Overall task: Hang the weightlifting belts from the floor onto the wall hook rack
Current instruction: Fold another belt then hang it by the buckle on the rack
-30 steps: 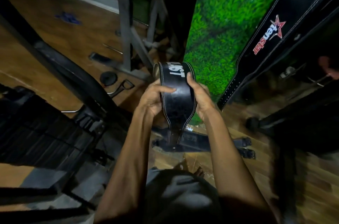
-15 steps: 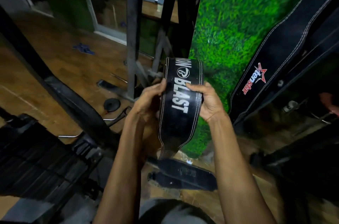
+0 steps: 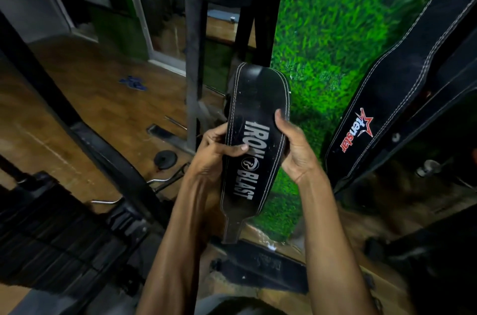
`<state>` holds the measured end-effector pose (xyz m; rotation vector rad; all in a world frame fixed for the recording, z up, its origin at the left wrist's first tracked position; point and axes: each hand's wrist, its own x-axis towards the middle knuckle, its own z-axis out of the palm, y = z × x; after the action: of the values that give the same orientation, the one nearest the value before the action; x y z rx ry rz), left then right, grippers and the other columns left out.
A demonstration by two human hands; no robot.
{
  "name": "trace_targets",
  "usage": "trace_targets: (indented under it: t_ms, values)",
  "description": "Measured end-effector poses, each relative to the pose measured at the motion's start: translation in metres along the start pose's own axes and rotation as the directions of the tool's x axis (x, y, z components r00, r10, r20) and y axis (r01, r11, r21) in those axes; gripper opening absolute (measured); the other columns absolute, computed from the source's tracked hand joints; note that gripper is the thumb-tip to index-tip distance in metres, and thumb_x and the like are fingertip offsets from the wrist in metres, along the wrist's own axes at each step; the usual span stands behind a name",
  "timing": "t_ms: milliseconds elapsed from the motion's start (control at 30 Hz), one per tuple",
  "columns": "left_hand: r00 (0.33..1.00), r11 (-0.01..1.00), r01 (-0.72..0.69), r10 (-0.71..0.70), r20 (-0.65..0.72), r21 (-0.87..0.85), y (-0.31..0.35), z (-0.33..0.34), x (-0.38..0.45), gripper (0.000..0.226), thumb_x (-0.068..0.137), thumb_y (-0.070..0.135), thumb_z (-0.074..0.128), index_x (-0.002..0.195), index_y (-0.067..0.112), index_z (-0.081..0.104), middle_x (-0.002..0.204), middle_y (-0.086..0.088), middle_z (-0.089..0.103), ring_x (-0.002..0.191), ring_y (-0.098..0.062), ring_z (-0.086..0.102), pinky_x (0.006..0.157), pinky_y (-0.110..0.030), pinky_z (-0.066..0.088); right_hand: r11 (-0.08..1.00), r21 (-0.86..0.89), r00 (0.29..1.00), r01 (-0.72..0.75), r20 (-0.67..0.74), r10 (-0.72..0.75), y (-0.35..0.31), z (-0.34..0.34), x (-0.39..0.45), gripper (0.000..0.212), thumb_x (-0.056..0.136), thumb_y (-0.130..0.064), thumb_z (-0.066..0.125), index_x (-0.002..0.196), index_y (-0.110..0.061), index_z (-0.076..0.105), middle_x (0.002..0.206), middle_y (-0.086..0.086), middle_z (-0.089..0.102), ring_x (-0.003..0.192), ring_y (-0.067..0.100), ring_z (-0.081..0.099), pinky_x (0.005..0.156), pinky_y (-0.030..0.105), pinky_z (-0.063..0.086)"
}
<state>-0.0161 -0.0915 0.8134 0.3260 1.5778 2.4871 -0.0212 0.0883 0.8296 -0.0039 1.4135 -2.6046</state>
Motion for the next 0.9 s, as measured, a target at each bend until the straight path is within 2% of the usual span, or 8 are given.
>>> trace_targets:
  t_ms: [167,300,400,467,567,733,833,900]
  values:
    - [0.996,0.997,0.077,-0.079,0.043,0.029,0.005,-0.013,-0.003,0.049,0.07,-0.017,0.068,0.117,-0.005,0.072,0.101,-0.022,0.077,0.089,-0.036,0.075,0.082,-0.042,0.063,0.993,0.0,0.992,0.119,-0.03,-0.119,-0.007,0.007,0.012,0.05,0.09,-0.006,0.072,0.134,0.011,0.057,0.135,0.032,0.062,0.129,0.05,0.057,0.111,0.061,0.046]
    - [1.0,0.997,0.003,-0.003,-0.002,-0.08,0.04,0.003,0.011,0.041,0.099,0.012,0.055,0.133,-0.011,0.056,0.11,-0.019,0.069,0.09,-0.025,0.07,0.076,-0.03,0.06,0.994,-0.053,0.993,0.1,0.073,-0.096,0.003,0.006,0.014,0.039,0.076,0.005,0.073,0.115,0.002,0.073,0.115,0.016,0.077,0.106,0.026,0.073,0.1,0.04,0.057]
    - [0.989,0.996,-0.092,0.092,-0.115,0.0,0.064,0.018,0.027,0.014,0.1,0.013,0.062,0.104,0.002,0.072,0.089,-0.008,0.076,0.075,-0.017,0.072,0.069,-0.027,0.061,0.975,-0.214,0.991,0.06,0.131,-0.032,0.015,0.001,0.014,0.044,0.064,0.008,0.084,0.105,-0.007,0.078,0.104,0.007,0.079,0.097,0.016,0.074,0.092,0.03,0.059]
    - [0.97,0.982,-0.184,0.189,-0.156,0.045,0.071,0.019,0.035,0.009,0.093,0.006,0.071,0.101,0.005,0.075,0.098,-0.015,0.075,0.084,-0.023,0.072,0.078,-0.031,0.06,0.96,-0.277,0.985,0.036,0.17,0.012,0.012,0.0,0.013,0.049,0.066,0.007,0.085,0.113,-0.001,0.074,0.107,0.011,0.078,0.098,0.019,0.073,0.092,0.03,0.06]
    - [0.955,0.966,-0.242,0.254,-0.153,0.092,0.069,0.017,0.036,0.024,0.087,-0.009,0.07,0.111,-0.005,0.073,0.105,-0.024,0.071,0.089,-0.029,0.069,0.083,-0.034,0.06,0.973,-0.226,0.982,0.049,0.187,-0.006,-0.005,0.005,0.01,0.037,0.082,-0.005,0.077,0.119,0.0,0.07,0.113,0.012,0.077,0.102,0.021,0.073,0.101,0.035,0.055]
    - [0.974,0.936,-0.225,0.222,0.041,0.269,0.053,0.007,0.03,0.04,0.079,-0.021,0.07,0.119,-0.015,0.069,0.122,-0.031,0.07,0.104,-0.03,0.068,0.095,-0.037,0.058,0.984,-0.135,0.992,0.118,0.061,-0.11,-0.035,0.023,0.011,0.027,0.103,-0.025,0.058,0.113,-0.006,0.074,0.11,0.011,0.079,0.101,0.019,0.076,0.099,0.036,0.058]
    - [0.985,0.929,-0.155,0.119,0.127,0.337,0.046,0.002,0.027,0.043,0.077,-0.023,0.071,0.119,-0.017,0.068,0.122,-0.033,0.069,0.105,-0.03,0.068,0.097,-0.042,0.057,0.972,-0.171,0.985,0.163,-0.019,-0.169,-0.035,0.035,0.018,0.026,0.098,-0.019,0.068,0.113,0.002,0.074,0.113,0.022,0.076,0.102,0.031,0.072,0.107,0.052,0.051]
    - [0.992,0.931,-0.115,0.088,0.094,0.345,0.04,0.003,0.024,0.037,0.081,-0.019,0.072,0.117,-0.015,0.07,0.114,-0.027,0.074,0.098,-0.027,0.069,0.089,-0.033,0.061,0.961,-0.183,0.974,0.208,-0.048,-0.22,-0.031,0.035,0.021,0.031,0.09,-0.002,0.071,0.12,0.006,0.07,0.114,0.021,0.075,0.103,0.031,0.069,0.108,0.052,0.049]
